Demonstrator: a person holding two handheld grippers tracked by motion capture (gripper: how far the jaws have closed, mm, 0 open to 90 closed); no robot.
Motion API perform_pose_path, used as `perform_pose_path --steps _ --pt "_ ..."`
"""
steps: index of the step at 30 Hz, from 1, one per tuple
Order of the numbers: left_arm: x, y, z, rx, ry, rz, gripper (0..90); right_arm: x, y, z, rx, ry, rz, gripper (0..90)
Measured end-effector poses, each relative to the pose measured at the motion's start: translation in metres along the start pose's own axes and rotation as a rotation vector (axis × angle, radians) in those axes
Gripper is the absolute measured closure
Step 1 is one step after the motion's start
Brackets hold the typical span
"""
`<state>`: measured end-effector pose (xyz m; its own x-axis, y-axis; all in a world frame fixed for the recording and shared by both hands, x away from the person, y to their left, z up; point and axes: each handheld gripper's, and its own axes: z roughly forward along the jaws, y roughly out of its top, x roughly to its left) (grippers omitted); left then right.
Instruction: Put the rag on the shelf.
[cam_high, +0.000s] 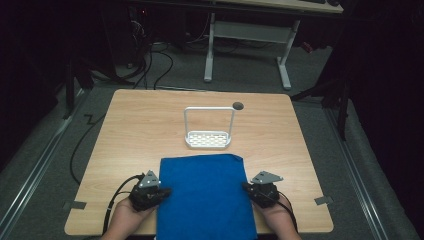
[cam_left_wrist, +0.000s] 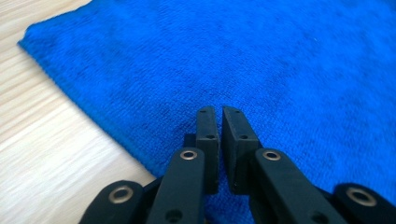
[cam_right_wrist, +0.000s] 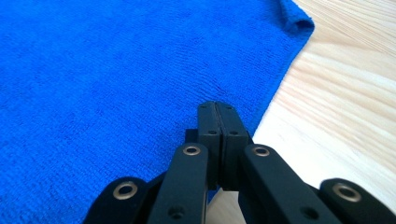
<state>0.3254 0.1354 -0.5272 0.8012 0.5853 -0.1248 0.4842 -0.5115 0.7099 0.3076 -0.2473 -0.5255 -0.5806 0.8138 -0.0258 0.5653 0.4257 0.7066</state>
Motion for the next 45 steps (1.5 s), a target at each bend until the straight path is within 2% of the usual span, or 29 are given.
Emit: perform_pose_path --steps 1,4,6,7,8,9,10,11,13,14,15,16,17,21,23,25,26,31,35,38,41,43,44,45 --pt "-0.003 0.001 0.003 -0.008 -0.011 0.008 84.9 -0.004 -0.006 -0.006 0.001 -0.005 0.013 90.0" --pt "-0.003 0.001 0.003 -0.016 -0.014 0.003 84.6 -0.006 -0.010 -0.008 -0.010 0.002 0.035 89.8" --pt "-0.002 0.000 0.003 -0.023 -0.009 -0.001 82.9 -0.005 -0.009 -0.008 -0.013 0.008 0.039 85.1" --pt "0.000 -0.001 0.001 -0.036 0.012 -0.015 81.5 -0.005 -0.008 -0.007 -0.024 0.013 0.047 82.5" --pt "0.000 -0.001 0.001 -0.036 0.012 -0.015 79.8 -0.006 -0.008 -0.007 -0.038 0.023 0.056 80.0" --pt "0.006 -0.003 -0.003 -0.062 0.048 -0.035 78.2 -0.006 -0.007 -0.007 -0.055 0.031 0.069 76.5" --pt "0.006 -0.003 -0.003 -0.062 0.048 -0.035 76.8 -0.006 -0.007 -0.007 -0.055 0.031 0.069 76.5" --pt "0.014 -0.006 -0.007 -0.092 0.083 -0.074 74.8 -0.009 -0.005 -0.007 -0.088 0.021 0.087 74.3" --pt "0.023 -0.008 -0.010 -0.114 0.112 -0.123 69.8 -0.011 -0.003 -0.008 -0.114 0.023 0.104 71.0" --pt "0.023 -0.008 -0.010 -0.114 0.112 -0.123 67.7 -0.011 -0.003 -0.008 -0.114 0.023 0.104 71.0" --pt "0.030 -0.009 -0.010 -0.126 0.147 -0.154 65.7 -0.011 -0.002 -0.007 -0.125 0.015 0.109 67.1" --pt "0.030 -0.009 -0.010 -0.126 0.147 -0.154 63.5 -0.011 -0.002 -0.007 -0.125 0.015 0.109 67.1" --pt "0.036 -0.008 -0.008 -0.137 0.166 -0.191 60.5 -0.012 -0.001 -0.006 -0.133 0.002 0.100 63.8" --pt "0.047 0.000 0.001 -0.130 0.203 -0.225 58.6 -0.014 0.001 -0.005 -0.138 -0.007 0.095 62.4" --pt "0.050 0.006 0.006 -0.132 0.226 -0.221 58.2 -0.016 0.001 -0.005 -0.140 -0.005 0.098 62.6" --pt "0.052 0.009 0.009 -0.138 0.225 -0.233 57.9 -0.018 0.001 -0.006 -0.141 -0.007 0.100 63.7" --pt "0.056 0.017 0.015 -0.136 0.231 -0.241 57.9 -0.019 0.000 -0.007 -0.141 -0.005 0.107 63.7" --pt "0.063 0.032 0.029 -0.115 0.257 -0.232 56.6 -0.022 -0.001 -0.010 -0.148 -0.001 0.114 62.2" --pt "0.064 0.035 0.035 -0.112 0.288 -0.207 58.6 -0.022 -0.002 -0.010 -0.146 0.002 0.111 62.4" --pt "0.062 0.035 0.036 -0.112 0.294 -0.199 67.8 -0.022 -0.002 -0.008 -0.139 0.003 0.105 62.0" --pt "0.059 0.035 0.036 -0.104 0.277 -0.167 78.6 -0.021 -0.002 -0.005 -0.131 -0.011 0.101 60.6" --pt "0.059 0.035 0.036 -0.106 0.266 -0.159 84.4 -0.021 0.000 -0.002 -0.128 -0.024 0.093 58.7" --pt "0.059 0.035 0.036 -0.106 0.266 -0.159 85.9 -0.021 0.000 -0.002 -0.128 -0.024 0.093 58.7" --pt "0.062 0.034 0.035 -0.105 0.238 -0.185 86.7 -0.021 0.005 0.002 -0.127 -0.049 0.086 57.0"
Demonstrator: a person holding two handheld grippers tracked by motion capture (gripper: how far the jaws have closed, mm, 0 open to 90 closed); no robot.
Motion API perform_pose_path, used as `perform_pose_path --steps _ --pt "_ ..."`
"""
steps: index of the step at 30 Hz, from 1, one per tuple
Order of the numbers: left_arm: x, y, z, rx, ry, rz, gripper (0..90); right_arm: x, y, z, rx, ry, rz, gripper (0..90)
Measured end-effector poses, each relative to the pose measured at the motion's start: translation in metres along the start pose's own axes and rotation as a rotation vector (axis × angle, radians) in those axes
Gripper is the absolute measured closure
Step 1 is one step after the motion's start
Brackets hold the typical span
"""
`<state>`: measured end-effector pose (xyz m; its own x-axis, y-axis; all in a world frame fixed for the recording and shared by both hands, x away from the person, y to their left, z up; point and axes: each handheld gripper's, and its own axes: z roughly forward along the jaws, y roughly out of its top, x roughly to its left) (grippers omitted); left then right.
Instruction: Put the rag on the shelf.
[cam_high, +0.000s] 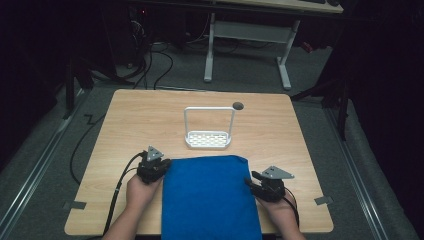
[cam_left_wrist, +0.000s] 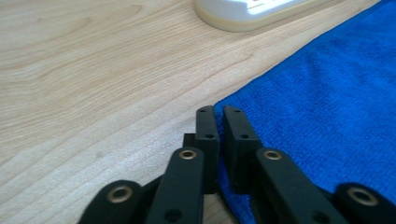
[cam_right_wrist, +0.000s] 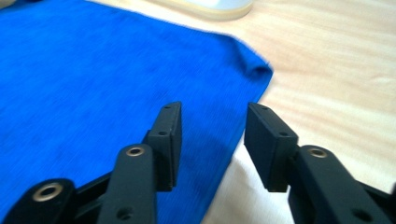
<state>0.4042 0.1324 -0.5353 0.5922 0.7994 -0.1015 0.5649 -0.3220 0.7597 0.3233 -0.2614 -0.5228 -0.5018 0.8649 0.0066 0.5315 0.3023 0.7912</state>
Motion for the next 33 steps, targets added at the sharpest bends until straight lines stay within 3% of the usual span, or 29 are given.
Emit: perform_pose_path --steps 2,6,7,8,15,18,24,27,33 --pt "0.003 0.000 0.000 -0.001 -0.018 -0.022 87.1 -0.001 0.008 0.006 0.004 -0.023 -0.002 55.3" --pt "0.002 0.000 0.000 -0.001 -0.016 -0.020 87.0 -0.004 0.022 0.018 0.013 -0.041 0.005 55.1" --pt "0.002 0.000 0.000 -0.002 -0.019 -0.022 86.9 -0.006 0.029 0.029 0.040 -0.084 -0.016 53.6" --pt "0.003 0.000 0.000 -0.001 -0.023 -0.026 86.8 -0.008 0.032 0.035 0.054 -0.096 -0.017 53.5" --pt "0.004 0.000 0.000 -0.001 -0.033 -0.038 86.8 -0.019 0.042 0.064 0.104 -0.105 0.017 56.3" --pt "0.004 0.000 0.000 -0.002 -0.029 -0.035 86.7 -0.026 0.042 0.065 0.092 -0.097 0.063 64.2" --pt "0.004 0.000 0.000 -0.001 -0.031 -0.037 86.8 -0.028 0.042 0.064 0.088 -0.080 0.061 85.9" --pt "0.005 -0.001 -0.001 -0.002 -0.029 -0.047 86.9 -0.022 0.043 0.059 0.076 -0.080 0.037 87.5" --pt "0.007 -0.003 -0.006 -0.046 -0.048 -0.066 87.6 -0.009 0.045 0.031 -0.045 -0.056 0.045 87.9"
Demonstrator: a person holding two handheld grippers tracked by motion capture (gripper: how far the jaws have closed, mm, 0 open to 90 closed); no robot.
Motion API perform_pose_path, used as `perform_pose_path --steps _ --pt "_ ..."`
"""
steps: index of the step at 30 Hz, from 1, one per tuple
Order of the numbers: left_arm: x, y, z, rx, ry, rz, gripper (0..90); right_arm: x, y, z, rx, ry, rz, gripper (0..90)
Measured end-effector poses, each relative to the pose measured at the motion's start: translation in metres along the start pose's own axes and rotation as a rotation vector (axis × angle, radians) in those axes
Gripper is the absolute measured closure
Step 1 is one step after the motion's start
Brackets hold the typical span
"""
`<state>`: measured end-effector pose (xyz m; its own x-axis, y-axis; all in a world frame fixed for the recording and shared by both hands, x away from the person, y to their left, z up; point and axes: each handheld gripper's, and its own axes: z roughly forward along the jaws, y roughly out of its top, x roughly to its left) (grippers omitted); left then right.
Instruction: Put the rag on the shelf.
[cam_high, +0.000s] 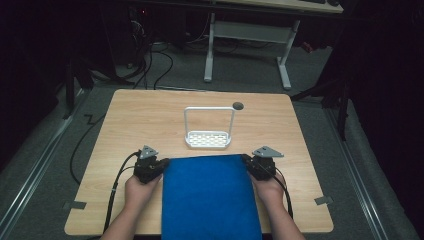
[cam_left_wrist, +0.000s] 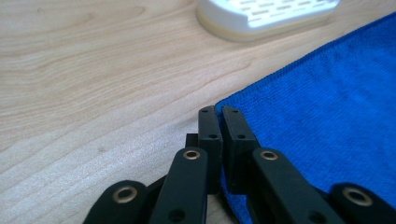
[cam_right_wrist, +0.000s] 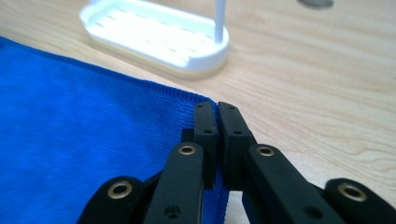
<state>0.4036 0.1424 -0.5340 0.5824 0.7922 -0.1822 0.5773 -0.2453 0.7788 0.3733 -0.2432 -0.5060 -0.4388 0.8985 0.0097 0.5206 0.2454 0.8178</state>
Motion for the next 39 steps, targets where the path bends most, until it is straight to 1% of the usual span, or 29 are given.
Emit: perform_pose_path --steps 3,6,7,8,9,10,11,12,13,14,17,18,19,20,21,25,26,27,31,32,33,35,36,39 --pt "-0.003 -0.001 -0.007 -0.040 0.000 0.011 87.6 0.002 -0.002 -0.010 -0.046 0.018 0.018 87.9" --pt "-0.007 -0.001 -0.015 -0.085 0.002 0.015 87.6 0.006 -0.003 -0.015 -0.061 0.021 -0.007 87.9" --pt "-0.009 -0.001 -0.018 -0.102 0.002 0.019 87.6 0.007 -0.003 -0.017 -0.064 0.023 -0.007 87.9" --pt "-0.009 -0.001 -0.018 -0.102 0.002 0.019 87.5 0.007 -0.003 -0.017 -0.064 0.023 -0.007 87.9" --pt "-0.010 0.000 -0.022 -0.119 0.009 0.025 87.6 0.009 -0.003 -0.019 -0.077 0.025 -0.027 87.9" --pt "-0.012 0.001 -0.025 -0.140 0.013 0.031 87.6 0.009 -0.002 -0.020 -0.086 0.028 -0.028 87.9" --pt "-0.014 0.002 -0.032 -0.177 0.021 0.039 87.6 0.010 -0.002 -0.023 -0.095 0.029 -0.027 87.8" --pt "-0.016 0.003 -0.035 -0.195 0.026 0.044 87.6 0.011 -0.001 -0.025 -0.109 0.031 -0.032 87.9" --pt "-0.016 0.003 -0.035 -0.195 0.026 0.044 87.7 0.012 0.000 -0.028 -0.119 0.030 -0.034 87.8" --pt "-0.018 0.005 -0.041 -0.231 0.032 0.052 87.7 0.013 0.001 -0.031 -0.132 0.031 -0.037 87.8" --pt "-0.022 0.008 -0.050 -0.281 0.036 0.064 87.8 0.014 0.003 -0.043 -0.180 0.022 -0.048 87.9" --pt "-0.022 0.008 -0.050 -0.281 0.036 0.064 87.8 0.015 0.004 -0.047 -0.196 0.019 -0.050 87.9" --pt "-0.025 0.011 -0.056 -0.311 0.036 0.071 87.8 0.015 0.005 -0.050 -0.209 0.018 -0.050 87.9" --pt "-0.025 0.011 -0.056 -0.311 0.036 0.071 87.8 0.015 0.005 -0.050 -0.209 0.018 -0.050 87.9" --pt "-0.028 0.013 -0.061 -0.337 0.037 0.078 87.8 0.016 0.008 -0.056 -0.242 0.015 -0.058 87.9" --pt "-0.034 0.019 -0.072 -0.387 0.031 0.090 87.8 0.021 0.012 -0.065 -0.284 0.014 -0.064 87.9" --pt "-0.034 0.019 -0.072 -0.387 0.031 0.090 87.8 0.021 0.012 -0.065 -0.284 0.014 -0.064 87.9" --pt "-0.038 0.023 -0.078 -0.414 0.029 0.097 87.9 0.023 0.015 -0.069 -0.300 0.013 -0.071 87.9" --pt "-0.044 0.029 -0.089 -0.462 0.032 0.115 88.1 0.028 0.022 -0.077 -0.340 0.012 -0.079 87.9" --pt "-0.044 0.029 -0.089 -0.462 0.032 0.115 88.1 0.028 0.024 -0.079 -0.356 0.012 -0.083 87.9" --pt "-0.046 0.033 -0.093 -0.474 0.035 0.122 88.1 0.029 0.027 -0.082 -0.365 0.008 -0.085 87.9" --pt "-0.046 0.037 -0.096 -0.486 0.036 0.126 88.1 0.030 0.031 -0.086 -0.385 0.008 -0.087 87.9" --pt "-0.046 0.037 -0.096 -0.486 0.036 0.126 88.2 0.031 0.033 -0.087 -0.391 0.005 -0.090 87.9" --pt "-0.048 0.046 -0.101 -0.515 0.042 0.135 88.2 0.031 0.040 -0.091 -0.408 0.000 -0.094 87.9"
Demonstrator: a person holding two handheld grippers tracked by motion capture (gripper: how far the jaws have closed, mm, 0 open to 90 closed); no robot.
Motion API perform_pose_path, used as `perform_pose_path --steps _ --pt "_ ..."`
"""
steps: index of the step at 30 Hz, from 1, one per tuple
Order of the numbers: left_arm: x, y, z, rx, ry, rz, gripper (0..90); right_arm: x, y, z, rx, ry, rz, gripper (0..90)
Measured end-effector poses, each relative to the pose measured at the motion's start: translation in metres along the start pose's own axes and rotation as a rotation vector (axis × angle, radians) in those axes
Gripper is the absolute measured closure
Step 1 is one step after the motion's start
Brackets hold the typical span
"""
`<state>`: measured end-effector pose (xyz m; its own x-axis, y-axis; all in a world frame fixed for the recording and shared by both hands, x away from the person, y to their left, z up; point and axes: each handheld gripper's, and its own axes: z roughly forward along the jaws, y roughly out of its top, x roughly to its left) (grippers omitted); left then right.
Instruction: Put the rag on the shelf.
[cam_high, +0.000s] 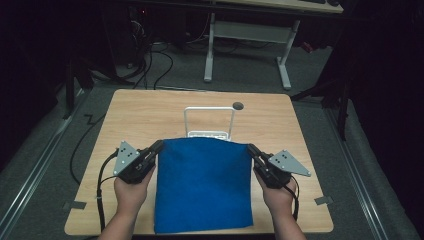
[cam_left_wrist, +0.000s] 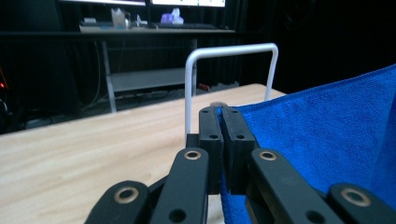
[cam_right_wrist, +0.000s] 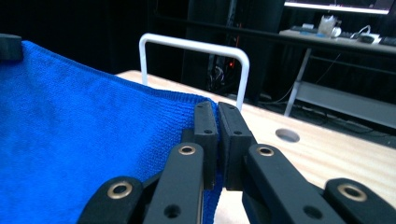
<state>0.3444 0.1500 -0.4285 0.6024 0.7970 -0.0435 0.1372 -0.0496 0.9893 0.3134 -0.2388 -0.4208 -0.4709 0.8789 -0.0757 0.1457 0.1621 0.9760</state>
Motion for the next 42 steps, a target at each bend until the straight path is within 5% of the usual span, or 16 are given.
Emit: perform_pose_path --steps 13,24,35,42 --pt "0.005 0.041 -0.002 -0.083 0.012 0.035 88.2 -0.010 0.046 -0.003 -0.083 -0.011 -0.011 87.9" --pt "0.003 0.092 -0.001 -0.164 0.009 0.087 88.2 -0.014 0.095 -0.008 -0.159 -0.017 -0.041 87.9" --pt "0.007 0.104 0.005 -0.153 0.013 0.110 88.4 -0.020 0.108 -0.006 -0.166 -0.027 -0.043 88.0" --pt "0.025 0.117 0.027 -0.101 0.028 0.137 88.4 -0.039 0.112 0.004 -0.146 -0.056 -0.002 87.9"
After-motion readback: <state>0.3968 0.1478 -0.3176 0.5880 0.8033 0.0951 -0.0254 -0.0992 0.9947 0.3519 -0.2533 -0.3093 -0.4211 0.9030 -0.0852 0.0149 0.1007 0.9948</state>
